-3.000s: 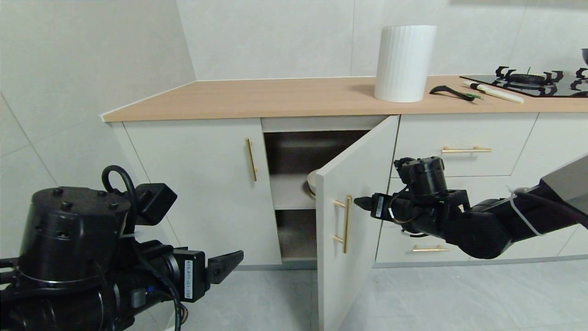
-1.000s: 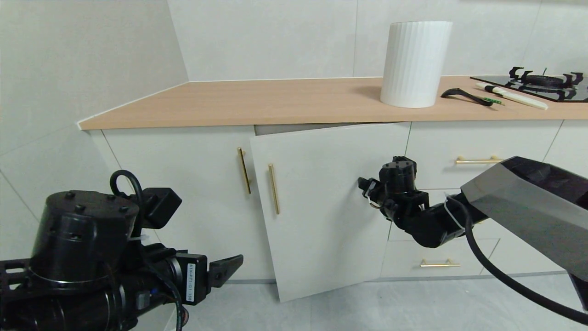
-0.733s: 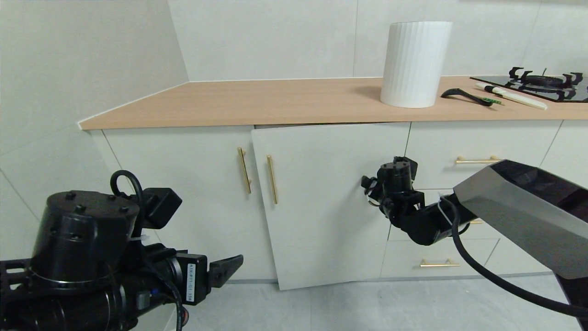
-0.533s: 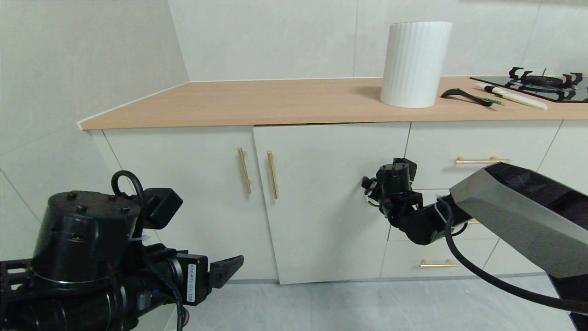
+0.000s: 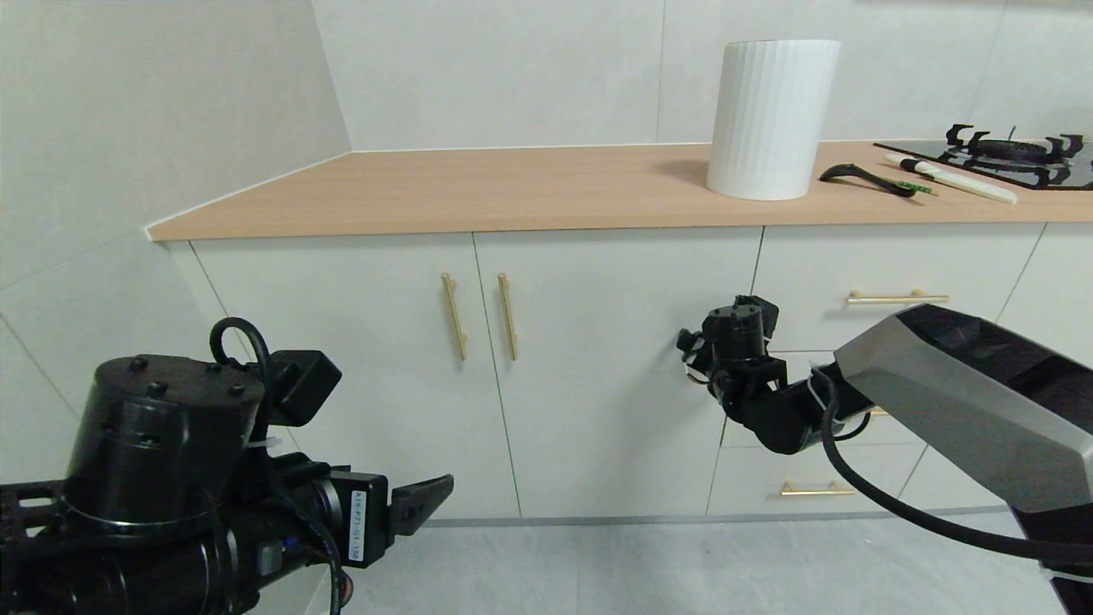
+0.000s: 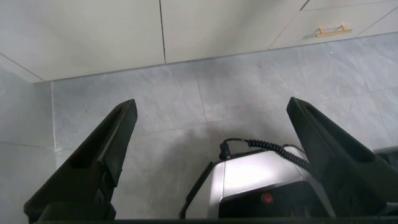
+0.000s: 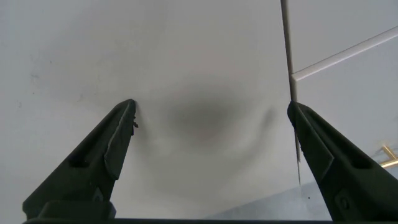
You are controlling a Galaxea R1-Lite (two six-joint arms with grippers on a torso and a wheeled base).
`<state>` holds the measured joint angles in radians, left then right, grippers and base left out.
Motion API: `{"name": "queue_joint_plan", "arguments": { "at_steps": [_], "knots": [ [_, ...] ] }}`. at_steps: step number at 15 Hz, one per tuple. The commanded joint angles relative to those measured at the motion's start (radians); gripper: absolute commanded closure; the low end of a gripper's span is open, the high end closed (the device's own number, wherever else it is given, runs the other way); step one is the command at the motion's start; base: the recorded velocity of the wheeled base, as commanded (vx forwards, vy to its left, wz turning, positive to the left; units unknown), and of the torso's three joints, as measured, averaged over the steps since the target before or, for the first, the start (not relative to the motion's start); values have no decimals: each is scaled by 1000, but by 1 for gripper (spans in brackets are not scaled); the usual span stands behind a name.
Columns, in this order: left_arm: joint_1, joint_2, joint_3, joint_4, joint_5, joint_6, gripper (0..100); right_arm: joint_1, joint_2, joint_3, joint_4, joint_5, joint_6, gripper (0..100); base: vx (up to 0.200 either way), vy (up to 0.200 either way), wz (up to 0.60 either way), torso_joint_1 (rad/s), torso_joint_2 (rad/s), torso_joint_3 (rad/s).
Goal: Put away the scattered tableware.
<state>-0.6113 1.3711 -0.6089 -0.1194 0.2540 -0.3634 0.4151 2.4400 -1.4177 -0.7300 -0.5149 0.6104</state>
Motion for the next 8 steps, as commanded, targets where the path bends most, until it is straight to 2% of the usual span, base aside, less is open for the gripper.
{"name": "queue_joint_plan", "arguments": {
  "at_steps": [1, 4, 5, 6, 8],
  "knots": [
    [1, 2, 0, 0, 1, 0, 0, 4, -7, 5, 0, -1, 0, 0, 0, 0, 0, 0, 0, 0],
    [1, 2, 0, 0, 1, -2, 0, 34, -68, 80, 0, 1, -1, 0, 0, 0, 0, 0, 0, 0],
    [1, 0, 0, 0, 2, 0, 0, 67, -156, 187, -2, 38, -14, 0, 0, 0, 0, 0, 0, 0],
    [-1, -4, 1, 0, 2, 0, 0, 97, -271, 341, -2, 168, -29, 0, 0, 0, 0, 0, 0, 0],
    [1, -7, 1, 0, 4, 0, 0, 105, -407, 490, -2, 352, -95, 0, 0, 0, 0, 0, 0, 0]
  ]
}}
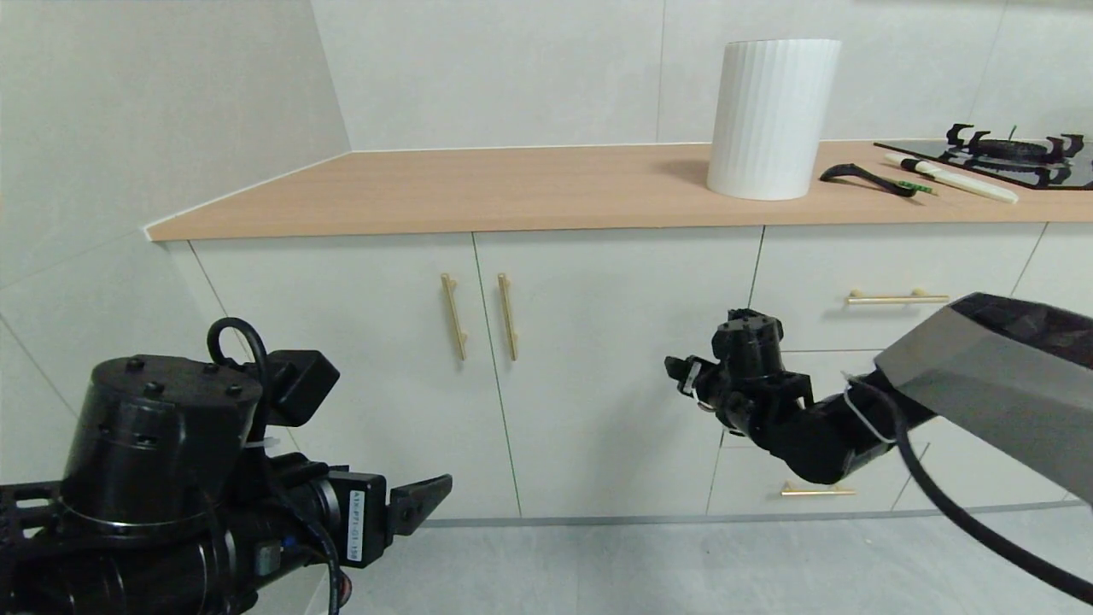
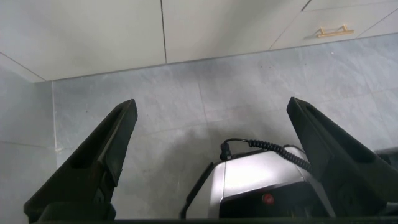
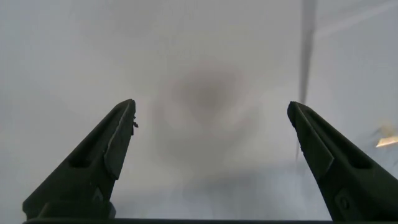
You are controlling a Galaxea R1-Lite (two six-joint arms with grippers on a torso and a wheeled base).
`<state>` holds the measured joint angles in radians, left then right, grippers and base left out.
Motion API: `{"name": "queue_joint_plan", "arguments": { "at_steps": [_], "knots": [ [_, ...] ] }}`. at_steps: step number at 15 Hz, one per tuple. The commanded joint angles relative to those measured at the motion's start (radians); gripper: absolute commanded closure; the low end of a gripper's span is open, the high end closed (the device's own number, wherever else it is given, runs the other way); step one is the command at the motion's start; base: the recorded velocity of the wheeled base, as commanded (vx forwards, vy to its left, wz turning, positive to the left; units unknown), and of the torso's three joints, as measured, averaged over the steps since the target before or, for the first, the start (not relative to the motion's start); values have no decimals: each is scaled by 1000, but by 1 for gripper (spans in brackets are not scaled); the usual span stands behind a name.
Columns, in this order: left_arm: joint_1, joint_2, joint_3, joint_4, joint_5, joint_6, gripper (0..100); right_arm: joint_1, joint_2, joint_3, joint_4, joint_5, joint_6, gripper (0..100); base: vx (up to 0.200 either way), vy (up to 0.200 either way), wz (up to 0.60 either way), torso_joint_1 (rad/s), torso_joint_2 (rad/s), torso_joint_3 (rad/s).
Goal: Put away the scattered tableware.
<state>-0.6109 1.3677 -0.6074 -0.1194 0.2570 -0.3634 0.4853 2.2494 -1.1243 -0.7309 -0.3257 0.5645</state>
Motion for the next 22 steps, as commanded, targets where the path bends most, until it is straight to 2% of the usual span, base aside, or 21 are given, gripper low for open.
{"name": "queue_joint_plan", "arguments": {
  "at_steps": [1, 2, 4, 6, 8, 9, 12, 13, 15, 17, 18, 20, 22],
  "knots": [
    [0, -10, 0, 0, 4, 1, 0, 35, -258, 236, -1, 182, -84, 0, 0, 0, 0, 0, 0, 0],
    [0, -35, -3, 0, 5, 8, 0, 35, -309, 274, -4, 152, -115, 0, 0, 0, 0, 0, 0, 0],
    [0, -107, -3, -2, 13, 43, 0, 30, -432, 347, -5, 117, -133, 0, 0, 0, 0, 0, 0, 0],
    [3, -214, -2, -2, 13, 101, 0, 12, -646, 497, -5, 111, -179, 0, 0, 0, 0, 0, 0, 0],
    [39, -280, 14, 0, 13, 130, 0, 7, -872, 646, -4, 109, -256, 0, 0, 0, 0, 0, 0, 0],
    [75, -343, 52, 0, 13, 161, 0, -27, -1038, 724, 1, 109, -317, 0, 0, 0, 0, 0, 0, 0],
    [131, -550, 166, 1, 13, 248, 0, -191, -1341, 814, 37, 119, -443, 0, 0, 0, 0, 0, 0, 0],
    [177, -650, 187, 7, 13, 282, 0, -251, -1453, 822, 96, 120, -475, 0, 0, 0, 0, 0, 0, 0],
    [258, -826, 215, 26, 18, 343, 0, -274, -1688, 814, 278, 119, -545, 0, 0, 0, 0, 0, 0, 0],
    [345, -1032, 218, 147, 18, 440, 0, -320, -1935, 810, 511, 116, -640, 0, 0, 0, 0, 0, 0, 0],
    [390, -1111, 215, 205, 18, 478, 0, -349, -2018, 788, 602, 113, -657, 0, 0, 0, 0, 0, 0, 0],
    [434, -1231, 215, 271, 18, 529, 0, -416, -2142, 745, 777, 111, -658, 0, 0, 0, 0, 0, 0, 0],
    [482, -1268, 232, 276, 19, 537, 0, -468, -2194, 759, 831, 117, -657, 0, 0, 0, 0, 0, 0, 0]
  ]
}}
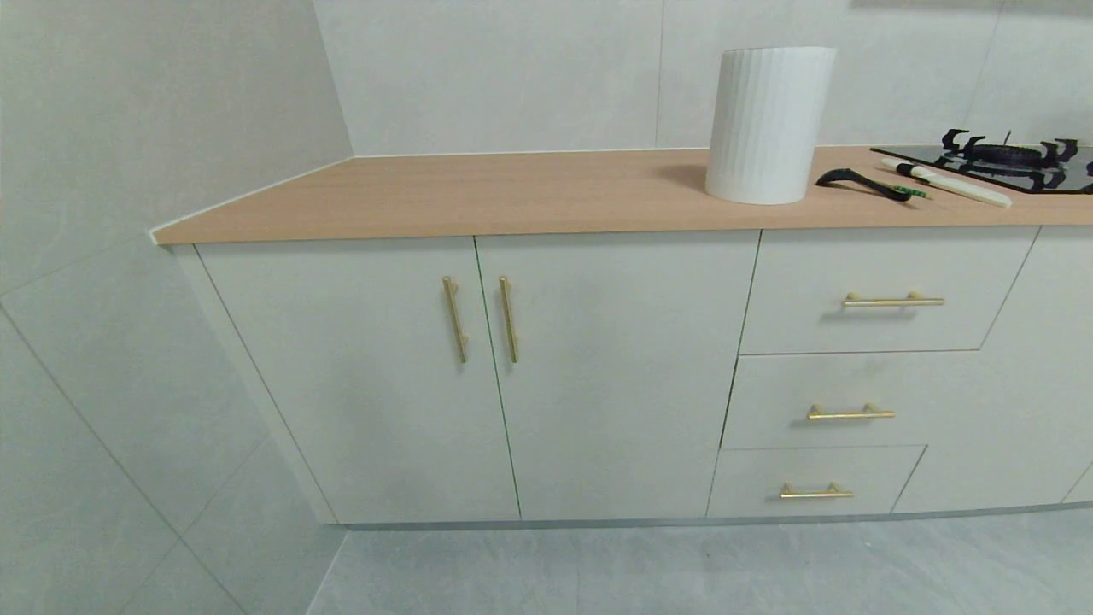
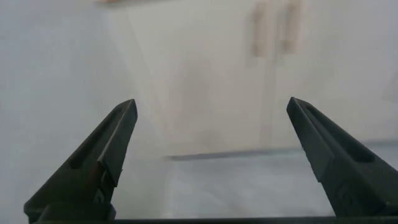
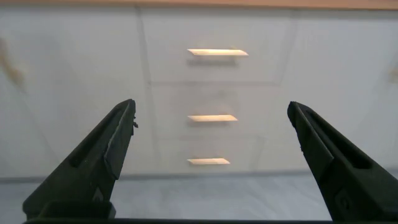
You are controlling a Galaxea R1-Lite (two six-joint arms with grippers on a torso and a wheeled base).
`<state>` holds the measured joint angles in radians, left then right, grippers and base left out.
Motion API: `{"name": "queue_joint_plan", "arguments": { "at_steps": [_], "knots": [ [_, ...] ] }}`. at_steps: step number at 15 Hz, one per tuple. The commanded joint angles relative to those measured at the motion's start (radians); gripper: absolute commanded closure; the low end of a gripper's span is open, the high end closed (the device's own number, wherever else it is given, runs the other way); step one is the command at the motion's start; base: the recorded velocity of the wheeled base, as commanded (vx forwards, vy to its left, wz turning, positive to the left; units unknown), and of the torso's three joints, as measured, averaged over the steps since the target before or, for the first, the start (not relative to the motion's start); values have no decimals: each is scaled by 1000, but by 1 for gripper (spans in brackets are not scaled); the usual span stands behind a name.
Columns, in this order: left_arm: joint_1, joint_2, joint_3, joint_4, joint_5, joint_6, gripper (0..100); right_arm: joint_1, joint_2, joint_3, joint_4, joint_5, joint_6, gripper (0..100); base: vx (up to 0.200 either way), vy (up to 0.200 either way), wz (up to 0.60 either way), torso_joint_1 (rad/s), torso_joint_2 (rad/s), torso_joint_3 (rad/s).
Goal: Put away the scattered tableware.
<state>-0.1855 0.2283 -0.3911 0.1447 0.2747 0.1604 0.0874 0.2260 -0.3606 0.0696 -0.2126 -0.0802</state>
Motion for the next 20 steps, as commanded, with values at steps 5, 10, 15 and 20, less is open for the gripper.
{"name": "queue_joint_plan", "arguments": {
  "at_steps": [5, 10, 15, 20],
  "knots": [
    [172, -202, 87, 15, -15, 39, 0, -87, -226, 83, 29, -11, -3, 0, 0, 0, 0, 0, 0, 0],
    [186, -227, 273, -68, -37, -10, 0, -87, -226, 255, -20, 119, 88, 0, 0, 0, 0, 0, 0, 0],
    [186, -227, 391, -194, -152, -90, 0, -87, -226, 359, -60, 145, 100, 0, 0, 0, 0, 0, 0, 0],
    [184, -225, 391, -143, -258, -105, 0, -87, -226, 361, -62, 159, 99, 0, 0, 0, 0, 0, 0, 0]
  ]
}}
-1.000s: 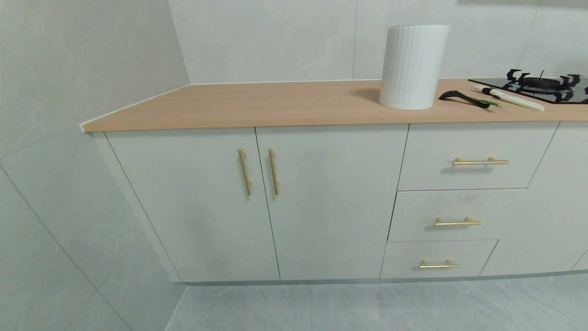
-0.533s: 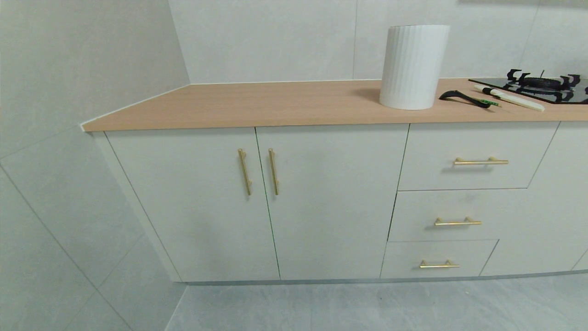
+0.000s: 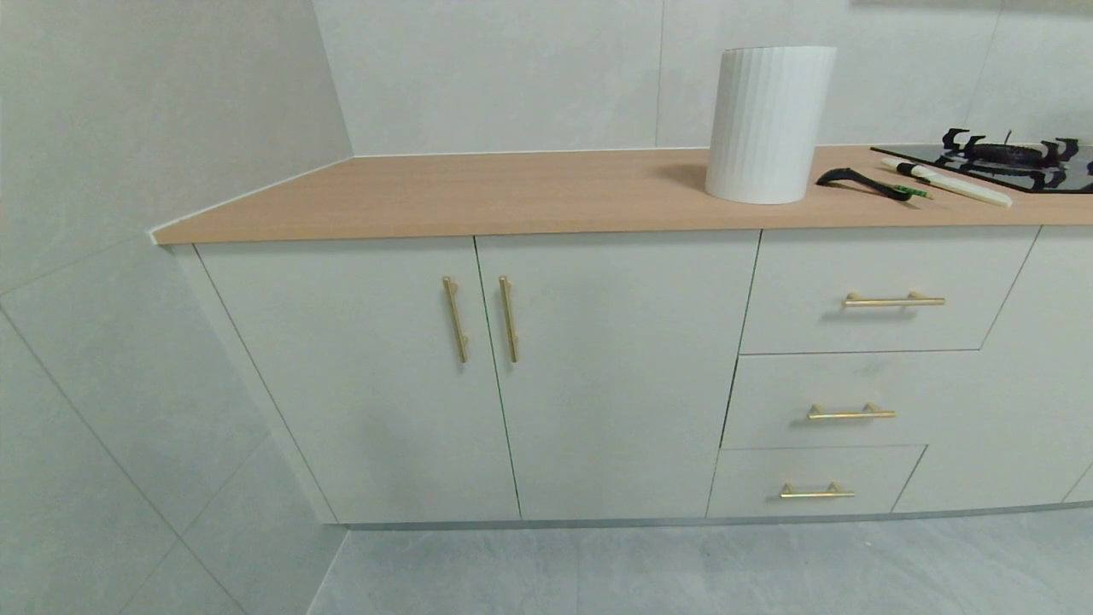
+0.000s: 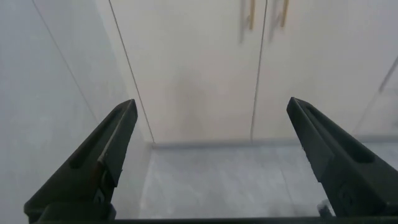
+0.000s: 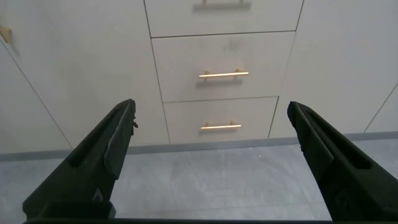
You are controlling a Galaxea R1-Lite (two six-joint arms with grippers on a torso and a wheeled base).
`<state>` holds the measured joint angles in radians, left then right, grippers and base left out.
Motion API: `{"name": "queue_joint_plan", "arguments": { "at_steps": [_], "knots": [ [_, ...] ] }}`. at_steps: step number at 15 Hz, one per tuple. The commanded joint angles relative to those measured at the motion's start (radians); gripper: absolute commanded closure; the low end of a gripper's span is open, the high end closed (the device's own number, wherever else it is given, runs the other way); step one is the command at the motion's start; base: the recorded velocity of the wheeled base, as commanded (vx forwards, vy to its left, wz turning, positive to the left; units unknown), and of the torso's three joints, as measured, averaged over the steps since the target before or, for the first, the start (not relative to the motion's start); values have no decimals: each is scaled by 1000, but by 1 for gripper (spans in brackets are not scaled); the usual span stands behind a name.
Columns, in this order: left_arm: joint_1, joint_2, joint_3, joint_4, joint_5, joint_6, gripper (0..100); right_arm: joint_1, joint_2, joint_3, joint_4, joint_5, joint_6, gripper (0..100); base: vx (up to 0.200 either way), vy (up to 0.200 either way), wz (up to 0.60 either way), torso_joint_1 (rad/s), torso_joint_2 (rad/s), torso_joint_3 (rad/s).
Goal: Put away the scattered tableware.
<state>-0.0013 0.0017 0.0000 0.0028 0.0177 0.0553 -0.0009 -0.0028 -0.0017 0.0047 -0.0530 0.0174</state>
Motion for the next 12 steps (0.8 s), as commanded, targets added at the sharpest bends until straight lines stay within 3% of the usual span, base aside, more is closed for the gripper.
{"name": "queue_joint_plan", "arguments": {
  "at_steps": [1, 3, 4, 6, 7, 9, 12],
  "knots": [
    [0, 1, 0, 0, -1, 6, 0, 1, 3, 2, 3, -1, -1, 0, 0, 0, 0, 0, 0, 0],
    [0, 1, 0, -1, -5, 5, 0, -1, 3, 0, 5, 2, -5, 0, 0, 0, 0, 0, 0, 0],
    [0, 0, 0, 0, -30, 23, 0, -1, 3, 2, 5, 2, -4, 0, 0, 0, 0, 0, 0, 0],
    [0, 0, 0, -3, -61, 106, 0, 1, 3, 2, 5, 2, -2, 0, 0, 0, 0, 0, 0, 0],
    [0, 0, 0, 0, -65, 75, 0, -1, 3, 0, 3, 5, -4, 0, 0, 0, 0, 0, 0, 0],
    [0, 0, 0, 2, -64, -17, 0, -1, 3, 0, 5, 7, -1, 0, 0, 0, 0, 0, 0, 0],
    [0, 1, 0, 2, -62, -20, 0, -1, 3, 0, 5, 7, -1, 0, 0, 0, 0, 0, 0, 0]
  ]
}}
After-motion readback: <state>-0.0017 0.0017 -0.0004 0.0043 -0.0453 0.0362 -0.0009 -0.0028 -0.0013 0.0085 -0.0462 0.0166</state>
